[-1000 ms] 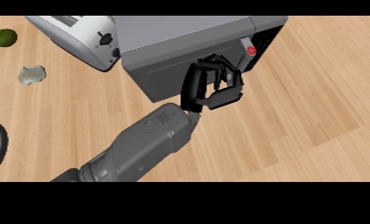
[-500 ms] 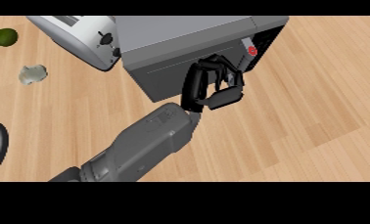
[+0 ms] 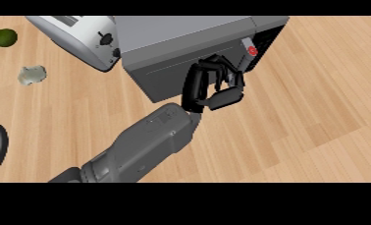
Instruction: Pick up the milk, place it into the microwave and close the microwave
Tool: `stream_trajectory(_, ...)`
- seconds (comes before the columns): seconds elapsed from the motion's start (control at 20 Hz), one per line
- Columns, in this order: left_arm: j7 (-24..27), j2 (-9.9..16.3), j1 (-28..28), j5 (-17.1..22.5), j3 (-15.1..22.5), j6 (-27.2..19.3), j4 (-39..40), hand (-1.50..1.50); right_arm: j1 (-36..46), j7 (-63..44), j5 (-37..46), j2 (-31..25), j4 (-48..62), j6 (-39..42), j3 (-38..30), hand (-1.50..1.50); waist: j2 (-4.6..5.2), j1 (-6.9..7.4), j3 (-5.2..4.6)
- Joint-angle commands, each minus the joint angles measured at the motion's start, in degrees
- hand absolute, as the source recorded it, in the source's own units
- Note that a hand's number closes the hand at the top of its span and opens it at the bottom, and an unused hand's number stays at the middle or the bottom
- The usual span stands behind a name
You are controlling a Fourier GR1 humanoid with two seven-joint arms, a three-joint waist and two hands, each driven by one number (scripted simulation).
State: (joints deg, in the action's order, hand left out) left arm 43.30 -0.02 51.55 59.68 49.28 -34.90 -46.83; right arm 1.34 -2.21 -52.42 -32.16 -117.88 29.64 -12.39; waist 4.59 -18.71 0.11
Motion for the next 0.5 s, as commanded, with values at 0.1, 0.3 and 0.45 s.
stream_trajectory(0.1, -2.0, 0.0, 4.7, 1.8, -2.3, 1.7, 6.0, 1.50, 1.2, -0.5, -1.2, -1.3, 0.2, 0.4, -0.5, -1.50, 1.11, -0.06, -0.14)
stream_trajectory(0.3, -2.3, 0.0, 5.4, 0.3, 0.9, 1.8, 7.2, 1.50, 1.2, -0.6, -2.9, -1.7, -0.1, 2.0, 0.0, -1.50, 0.90, -1.11, 0.14)
stream_trajectory(0.45, -3.5, 0.0, 5.7, 0.2, 1.7, -0.5, 9.4, 1.50, 1.6, -0.6, -5.1, -1.5, 0.3, 2.0, 0.2, -1.50, 0.63, -0.18, 0.21)
